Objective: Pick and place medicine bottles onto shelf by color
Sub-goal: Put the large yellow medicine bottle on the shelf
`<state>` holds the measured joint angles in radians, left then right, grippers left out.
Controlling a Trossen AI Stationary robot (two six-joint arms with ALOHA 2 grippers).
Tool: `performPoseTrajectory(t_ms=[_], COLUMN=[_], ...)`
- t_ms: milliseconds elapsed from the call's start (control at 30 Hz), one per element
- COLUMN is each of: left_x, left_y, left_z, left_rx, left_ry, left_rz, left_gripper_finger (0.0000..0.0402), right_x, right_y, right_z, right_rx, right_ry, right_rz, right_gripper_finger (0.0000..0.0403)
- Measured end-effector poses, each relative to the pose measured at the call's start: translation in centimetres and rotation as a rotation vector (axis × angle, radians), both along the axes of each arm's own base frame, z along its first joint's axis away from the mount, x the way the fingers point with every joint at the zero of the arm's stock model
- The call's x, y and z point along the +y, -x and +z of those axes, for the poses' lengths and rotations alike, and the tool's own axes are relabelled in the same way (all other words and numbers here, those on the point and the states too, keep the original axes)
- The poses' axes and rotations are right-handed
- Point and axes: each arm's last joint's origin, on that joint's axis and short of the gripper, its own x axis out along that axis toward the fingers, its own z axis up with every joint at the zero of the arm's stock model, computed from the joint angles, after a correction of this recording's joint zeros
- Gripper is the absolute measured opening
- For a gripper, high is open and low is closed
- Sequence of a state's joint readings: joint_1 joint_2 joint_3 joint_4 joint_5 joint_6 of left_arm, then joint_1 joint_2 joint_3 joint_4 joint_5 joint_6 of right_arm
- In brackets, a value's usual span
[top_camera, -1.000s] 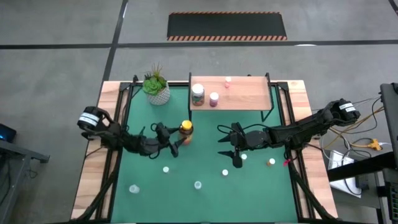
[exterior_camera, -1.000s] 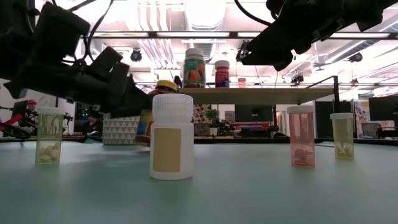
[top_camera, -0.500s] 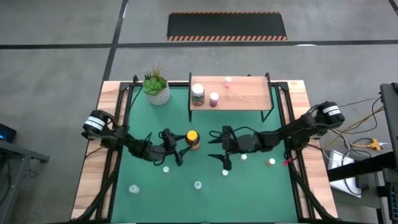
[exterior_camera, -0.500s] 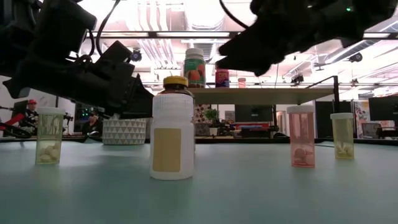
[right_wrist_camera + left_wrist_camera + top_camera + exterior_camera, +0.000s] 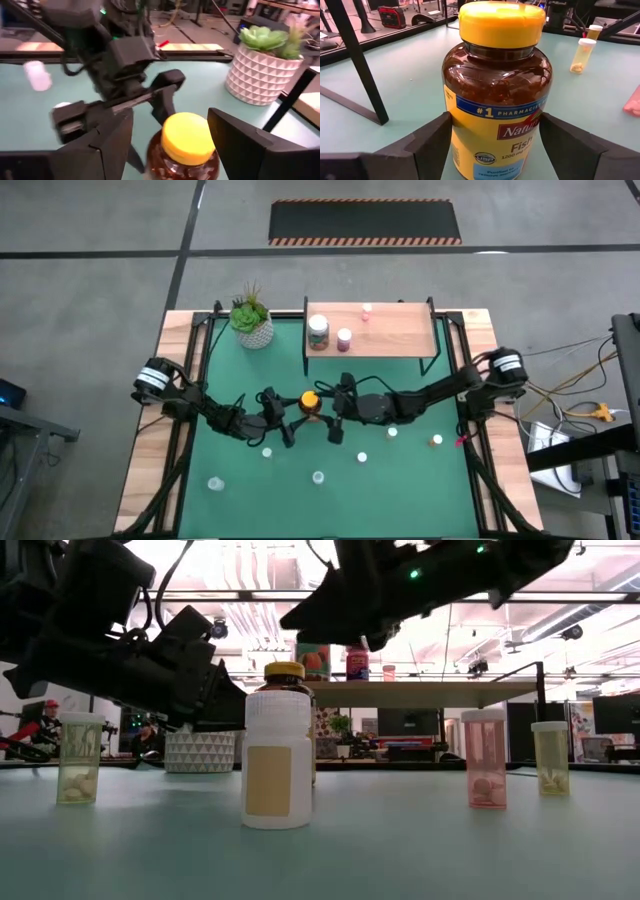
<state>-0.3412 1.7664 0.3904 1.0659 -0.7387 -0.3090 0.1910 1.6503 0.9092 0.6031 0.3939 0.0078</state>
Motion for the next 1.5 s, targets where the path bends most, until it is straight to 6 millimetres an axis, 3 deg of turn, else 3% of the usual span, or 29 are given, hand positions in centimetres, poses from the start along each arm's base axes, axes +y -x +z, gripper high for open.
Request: performPoseTrajectory(t_ms=[300, 900, 1500], left_x=[0.0, 0.0, 0.0], left_y=[0.1, 0.1, 0.1], left_z=[-0.1, -0.2, -0.2], left_rx=[0.013, 0.021, 0.02], left_ry=[-0.004, -0.006, -0.005], left_rz=[-0.005, -0.006, -0.012], left_gripper_finger=[0.0271, 0.0271, 0.0271], right_x=[-0.4, -0.8, -0.9], right_y=[-2.2, -2.4, -2.7], right_z=[-1.2, -1.0, -2.1], right_rx=[0.073, 0.163, 0.164], right_ry=[-0.006, -0.016, -0.062], right_rz=[-0.059, -0.152, -0.096], right_gripper_finger=[0.0245, 0.0262, 0.0221])
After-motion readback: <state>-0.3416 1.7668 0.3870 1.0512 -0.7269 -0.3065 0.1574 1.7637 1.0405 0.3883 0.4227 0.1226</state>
